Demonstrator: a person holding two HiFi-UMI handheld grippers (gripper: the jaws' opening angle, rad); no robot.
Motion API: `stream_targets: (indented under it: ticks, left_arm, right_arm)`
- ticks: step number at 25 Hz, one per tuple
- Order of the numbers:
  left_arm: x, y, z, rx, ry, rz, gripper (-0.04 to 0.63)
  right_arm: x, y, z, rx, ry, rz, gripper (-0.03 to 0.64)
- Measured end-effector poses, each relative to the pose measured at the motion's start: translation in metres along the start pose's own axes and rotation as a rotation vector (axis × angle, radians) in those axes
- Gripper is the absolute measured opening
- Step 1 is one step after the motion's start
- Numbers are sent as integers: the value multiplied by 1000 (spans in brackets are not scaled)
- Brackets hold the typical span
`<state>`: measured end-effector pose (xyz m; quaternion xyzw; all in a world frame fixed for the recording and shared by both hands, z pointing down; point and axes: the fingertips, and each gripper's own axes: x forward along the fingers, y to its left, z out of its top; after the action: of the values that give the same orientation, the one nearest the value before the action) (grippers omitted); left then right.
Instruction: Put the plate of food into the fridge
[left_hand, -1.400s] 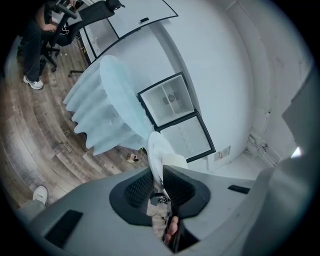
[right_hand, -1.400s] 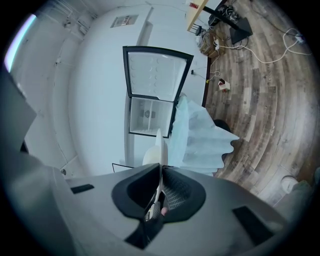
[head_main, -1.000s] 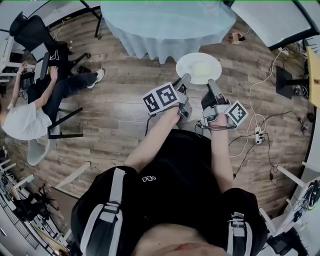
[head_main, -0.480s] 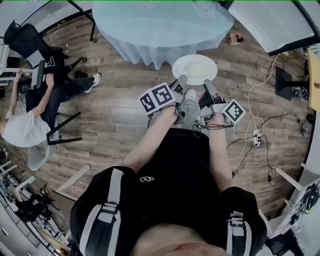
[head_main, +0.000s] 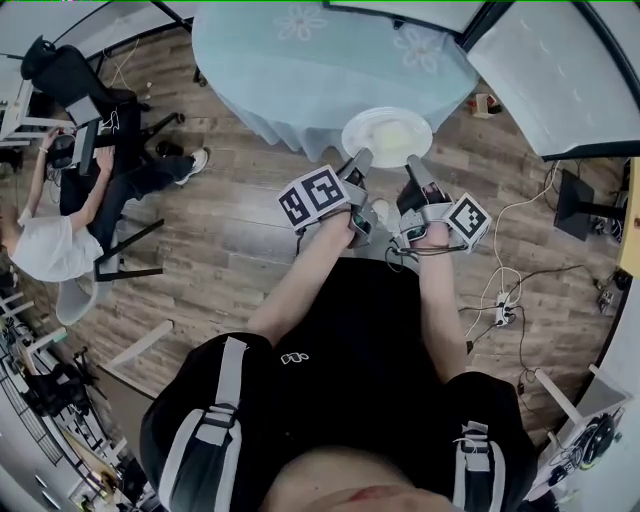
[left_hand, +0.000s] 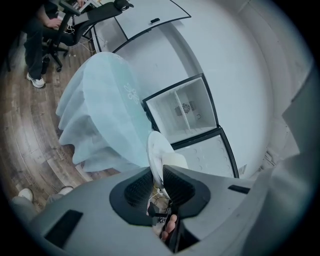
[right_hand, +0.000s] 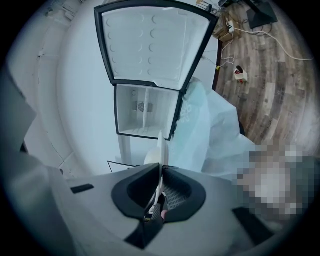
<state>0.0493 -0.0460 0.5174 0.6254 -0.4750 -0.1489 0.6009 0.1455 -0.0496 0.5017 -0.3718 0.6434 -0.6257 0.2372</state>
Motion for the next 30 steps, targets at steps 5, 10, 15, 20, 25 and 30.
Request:
stream_targets:
  ticks: [5, 10, 15, 20, 25, 30]
  left_arm:
    - [39, -21, -1, 19, 3, -6, 60]
    - [63, -39, -7, 35, 21, -25, 60]
    - [75, -33, -11, 28, 25, -3, 61]
    - [66, 7, 12, -62, -13, 67, 61]
    - [68, 37, 49, -132, -44, 105, 60]
    - [84, 37, 78, -141, -38, 91, 54]
  right_arm:
    - [7, -3, 42, 11, -13, 6, 23]
    - [6, 0, 74, -7, -32, 34, 23]
    - [12, -14, 85, 7, -5, -2, 23]
    - [47, -29, 57, 37, 91, -45, 23]
    - [94, -37, 39, 35, 158, -93, 23]
    - [122, -35, 45, 24, 151, -118, 23]
